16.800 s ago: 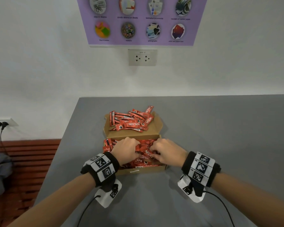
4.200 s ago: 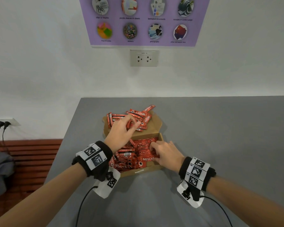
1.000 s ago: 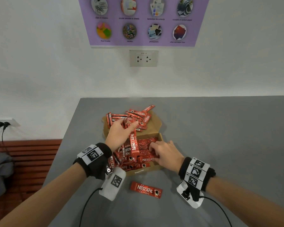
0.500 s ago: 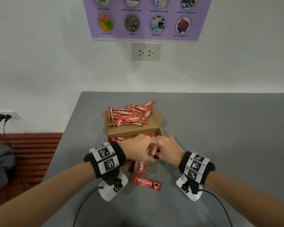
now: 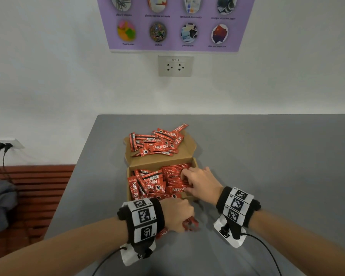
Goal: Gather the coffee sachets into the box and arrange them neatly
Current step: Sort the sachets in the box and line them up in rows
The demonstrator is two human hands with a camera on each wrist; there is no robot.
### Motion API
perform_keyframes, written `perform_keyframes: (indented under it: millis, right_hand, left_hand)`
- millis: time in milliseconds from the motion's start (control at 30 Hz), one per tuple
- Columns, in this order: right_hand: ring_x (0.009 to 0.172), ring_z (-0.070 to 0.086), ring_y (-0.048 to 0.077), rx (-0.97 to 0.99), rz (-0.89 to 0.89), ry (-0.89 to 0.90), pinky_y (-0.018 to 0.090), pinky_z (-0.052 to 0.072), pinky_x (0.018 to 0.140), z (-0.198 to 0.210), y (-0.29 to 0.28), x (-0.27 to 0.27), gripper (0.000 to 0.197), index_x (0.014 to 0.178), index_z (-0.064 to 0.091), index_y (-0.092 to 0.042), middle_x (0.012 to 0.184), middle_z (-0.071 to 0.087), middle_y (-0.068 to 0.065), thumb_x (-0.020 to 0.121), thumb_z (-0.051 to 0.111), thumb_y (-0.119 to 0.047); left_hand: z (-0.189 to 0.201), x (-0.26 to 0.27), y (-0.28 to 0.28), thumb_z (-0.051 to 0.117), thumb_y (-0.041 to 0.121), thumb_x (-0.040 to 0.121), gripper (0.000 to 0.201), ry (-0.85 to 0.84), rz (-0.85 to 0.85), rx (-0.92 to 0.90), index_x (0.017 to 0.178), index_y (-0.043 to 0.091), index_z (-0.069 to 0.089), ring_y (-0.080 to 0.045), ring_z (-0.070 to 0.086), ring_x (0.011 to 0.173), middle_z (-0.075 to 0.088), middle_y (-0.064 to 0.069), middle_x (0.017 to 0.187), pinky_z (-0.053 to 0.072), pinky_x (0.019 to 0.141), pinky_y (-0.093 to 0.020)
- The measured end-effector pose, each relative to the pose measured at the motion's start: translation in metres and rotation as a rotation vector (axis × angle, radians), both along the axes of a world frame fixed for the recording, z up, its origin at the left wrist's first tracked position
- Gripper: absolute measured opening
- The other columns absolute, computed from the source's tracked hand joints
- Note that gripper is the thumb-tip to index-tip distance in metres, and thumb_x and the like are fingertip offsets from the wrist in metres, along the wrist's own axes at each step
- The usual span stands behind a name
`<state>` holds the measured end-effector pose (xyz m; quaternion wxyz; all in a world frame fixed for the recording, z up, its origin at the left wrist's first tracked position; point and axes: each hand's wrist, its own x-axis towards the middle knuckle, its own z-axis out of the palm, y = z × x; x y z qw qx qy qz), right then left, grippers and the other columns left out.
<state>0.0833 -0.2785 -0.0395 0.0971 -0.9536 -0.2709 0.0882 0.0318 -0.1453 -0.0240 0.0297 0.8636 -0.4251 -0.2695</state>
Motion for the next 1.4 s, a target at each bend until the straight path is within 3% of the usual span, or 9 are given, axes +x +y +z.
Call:
perform_keyframes:
  millis: [100,200,267,400,567,767,967,1233,1400]
  right_hand:
    - [0.098,0.052,0.018,0.013,0.014,0.007,0.032,0.026,0.075,0.002,-0.001,-0.001,0.029,0.107,0.051,-0.017,0.103,0.056,-0.002,0.082,0.063,-0.027]
    - [0.100,0.054,0.022,0.079,-0.009,0.006,0.032,0.026,0.074,0.000,-0.001,-0.002,0.033,0.114,0.055,-0.018,0.109,0.060,0.001,0.083,0.060,-0.024]
    - [0.101,0.054,0.022,0.040,-0.019,0.001,0.034,0.031,0.078,-0.001,0.000,-0.001,0.035,0.119,0.052,-0.019,0.109,0.059,0.001,0.084,0.059,-0.022]
    - [0.097,0.053,0.022,0.015,-0.021,0.007,0.034,0.031,0.075,-0.001,0.001,0.001,0.022,0.103,0.050,-0.014,0.102,0.056,0.001,0.083,0.058,-0.016]
    - [0.095,0.053,0.022,0.011,-0.024,0.002,0.035,0.033,0.076,-0.003,0.000,0.002,0.025,0.104,0.051,-0.016,0.100,0.056,0.000,0.081,0.059,-0.014]
    - [0.097,0.053,0.022,0.015,-0.022,-0.008,0.035,0.033,0.078,-0.006,-0.001,0.002,0.026,0.106,0.051,-0.017,0.102,0.056,-0.001,0.081,0.058,-0.014]
    - [0.097,0.053,0.021,0.021,-0.022,-0.019,0.037,0.035,0.079,-0.009,-0.001,0.003,0.022,0.102,0.050,-0.017,0.102,0.057,-0.001,0.082,0.057,-0.015]
    - [0.097,0.053,0.022,0.011,-0.020,-0.017,0.038,0.036,0.081,-0.009,0.000,0.003,0.023,0.103,0.050,-0.016,0.103,0.058,-0.001,0.082,0.057,-0.015]
    - [0.097,0.052,0.021,0.015,-0.021,-0.024,0.037,0.035,0.080,-0.008,0.000,0.002,0.022,0.103,0.050,-0.016,0.102,0.057,0.000,0.082,0.057,-0.015]
  left_hand:
    - [0.021,0.013,0.004,0.055,0.020,0.087,0.021,-0.033,0.109,-0.127,0.102,0.006,0.057,-0.025,0.060,0.081,0.063,-0.010,0.091,0.044,0.070,-0.028]
    - [0.043,0.040,0.017,0.056,0.024,0.087,0.027,-0.176,0.253,-0.206,0.112,0.015,0.053,-0.023,0.061,0.085,0.064,-0.005,0.096,0.038,0.062,-0.026]
    - [0.050,0.052,0.026,0.054,0.017,0.085,0.027,-0.261,0.195,-0.084,0.112,0.019,0.056,-0.021,0.061,0.082,0.065,-0.002,0.094,0.036,0.060,-0.025]
    - [0.034,0.053,0.031,0.049,0.013,0.087,0.020,-0.203,0.068,0.109,0.100,0.017,0.063,-0.024,0.063,0.081,0.066,-0.004,0.091,0.047,0.065,-0.031]
    - [0.019,0.056,0.031,0.048,0.010,0.087,0.025,-0.177,-0.043,0.112,0.106,0.017,0.064,-0.026,0.062,0.084,0.067,-0.007,0.093,0.049,0.068,-0.034]
    - [0.007,0.057,0.023,0.045,0.021,0.093,0.020,-0.263,-0.122,0.128,0.101,0.012,0.062,-0.026,0.062,0.082,0.066,-0.008,0.093,0.049,0.068,-0.035]
    - [0.011,0.060,0.016,0.049,0.014,0.089,0.016,-0.322,-0.251,0.218,0.097,0.008,0.062,-0.028,0.061,0.079,0.065,-0.009,0.092,0.040,0.061,-0.031]
    - [0.009,0.063,0.014,0.051,0.010,0.087,0.015,-0.270,-0.207,0.231,0.095,0.005,0.063,-0.027,0.062,0.079,0.066,-0.011,0.091,0.039,0.061,-0.028]
    - [0.012,0.064,0.013,0.053,0.018,0.087,0.016,-0.295,-0.251,0.247,0.090,0.007,0.064,-0.027,0.061,0.074,0.067,-0.010,0.087,0.044,0.060,-0.031]
